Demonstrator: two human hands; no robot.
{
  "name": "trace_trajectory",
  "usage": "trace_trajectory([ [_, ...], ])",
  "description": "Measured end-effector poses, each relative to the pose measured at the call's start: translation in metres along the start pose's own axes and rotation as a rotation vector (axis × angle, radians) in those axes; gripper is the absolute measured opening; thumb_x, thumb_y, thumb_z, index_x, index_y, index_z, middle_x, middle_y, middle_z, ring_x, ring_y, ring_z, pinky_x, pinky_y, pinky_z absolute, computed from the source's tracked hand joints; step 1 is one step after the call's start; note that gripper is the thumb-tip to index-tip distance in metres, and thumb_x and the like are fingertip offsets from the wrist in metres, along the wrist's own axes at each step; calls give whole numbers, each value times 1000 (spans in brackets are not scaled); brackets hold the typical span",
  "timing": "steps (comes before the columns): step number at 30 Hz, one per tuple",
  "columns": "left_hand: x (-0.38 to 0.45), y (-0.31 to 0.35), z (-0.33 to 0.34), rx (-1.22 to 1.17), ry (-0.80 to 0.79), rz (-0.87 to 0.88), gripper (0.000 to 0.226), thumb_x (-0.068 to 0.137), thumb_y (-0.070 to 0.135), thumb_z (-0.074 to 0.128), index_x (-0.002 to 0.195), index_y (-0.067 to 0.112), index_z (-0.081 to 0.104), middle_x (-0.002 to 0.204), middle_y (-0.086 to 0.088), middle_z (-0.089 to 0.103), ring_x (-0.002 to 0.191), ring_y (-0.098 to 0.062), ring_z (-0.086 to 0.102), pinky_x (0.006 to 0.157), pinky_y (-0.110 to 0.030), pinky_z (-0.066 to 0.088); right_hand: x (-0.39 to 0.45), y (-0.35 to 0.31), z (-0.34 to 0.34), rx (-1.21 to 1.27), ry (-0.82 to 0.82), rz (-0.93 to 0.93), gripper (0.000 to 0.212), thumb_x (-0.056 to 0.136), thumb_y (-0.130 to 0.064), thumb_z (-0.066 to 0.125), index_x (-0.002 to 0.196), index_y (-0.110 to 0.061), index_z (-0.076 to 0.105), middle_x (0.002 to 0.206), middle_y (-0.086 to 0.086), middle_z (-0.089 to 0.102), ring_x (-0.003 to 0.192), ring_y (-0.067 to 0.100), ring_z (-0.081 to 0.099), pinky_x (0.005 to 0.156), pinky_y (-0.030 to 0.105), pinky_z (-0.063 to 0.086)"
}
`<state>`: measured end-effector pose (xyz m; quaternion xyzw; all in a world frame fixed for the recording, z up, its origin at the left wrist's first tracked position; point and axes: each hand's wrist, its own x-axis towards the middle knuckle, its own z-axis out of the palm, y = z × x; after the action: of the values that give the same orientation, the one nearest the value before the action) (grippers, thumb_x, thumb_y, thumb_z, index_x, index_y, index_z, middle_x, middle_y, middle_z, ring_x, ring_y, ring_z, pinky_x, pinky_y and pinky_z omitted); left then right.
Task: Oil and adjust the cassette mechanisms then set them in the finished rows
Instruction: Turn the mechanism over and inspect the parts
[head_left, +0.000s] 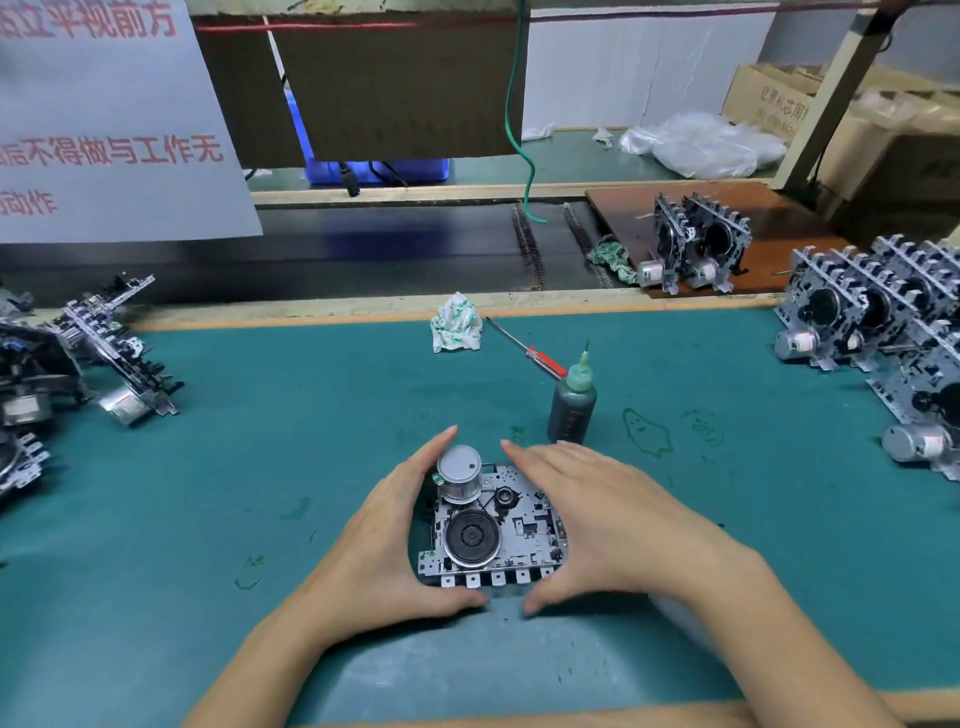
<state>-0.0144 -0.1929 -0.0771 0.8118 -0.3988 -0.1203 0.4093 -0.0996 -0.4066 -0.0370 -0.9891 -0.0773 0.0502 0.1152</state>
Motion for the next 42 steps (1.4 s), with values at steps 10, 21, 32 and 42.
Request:
trace_trajectory([
  [10, 11, 1, -3, -591, -36, -121, 127, 44, 64, 83, 146, 10, 28, 146, -19, 40, 120, -6, 55, 115, -42, 26, 3, -4, -26, 289, 22, 104, 85, 47, -67, 71, 121, -27, 56, 109, -14, 66, 100, 9, 60, 85, 25, 46],
  [21, 39, 41, 13, -1660, -333, -137, 104, 74, 64, 65, 146, 0, 27, 148, -20, 36, 137, -32, 36, 114, -51, 19, -1, -18, -4, 1221, 18, 48, 28, 70, -52, 70, 70, -24, 69, 69, -13, 53, 68, 4, 47, 64, 19, 37],
  [32, 47, 18, 19, -1584, -136, -429, 81, 67, 67, 62, 123, 8, 64, 128, -25, 58, 110, -36, 62, 91, -45, 52, -4, 21, 16, -34, 183, 450, 14, 95, -46, 43, 96, -32, 42, 94, -15, 43, 101, 8, 42, 75, 22, 32],
  [42, 52, 13, 24, -1570, -113, -491, 83, 77, 71, 43, 120, 4, 65, 127, -23, 59, 112, -33, 62, 92, -45, 52, 8, 25, -18, 1142, -161, 152, 33, 99, -30, 45, 68, -25, 54, 42, -2, 46, 35, 7, 26, 37, 14, 23],
])
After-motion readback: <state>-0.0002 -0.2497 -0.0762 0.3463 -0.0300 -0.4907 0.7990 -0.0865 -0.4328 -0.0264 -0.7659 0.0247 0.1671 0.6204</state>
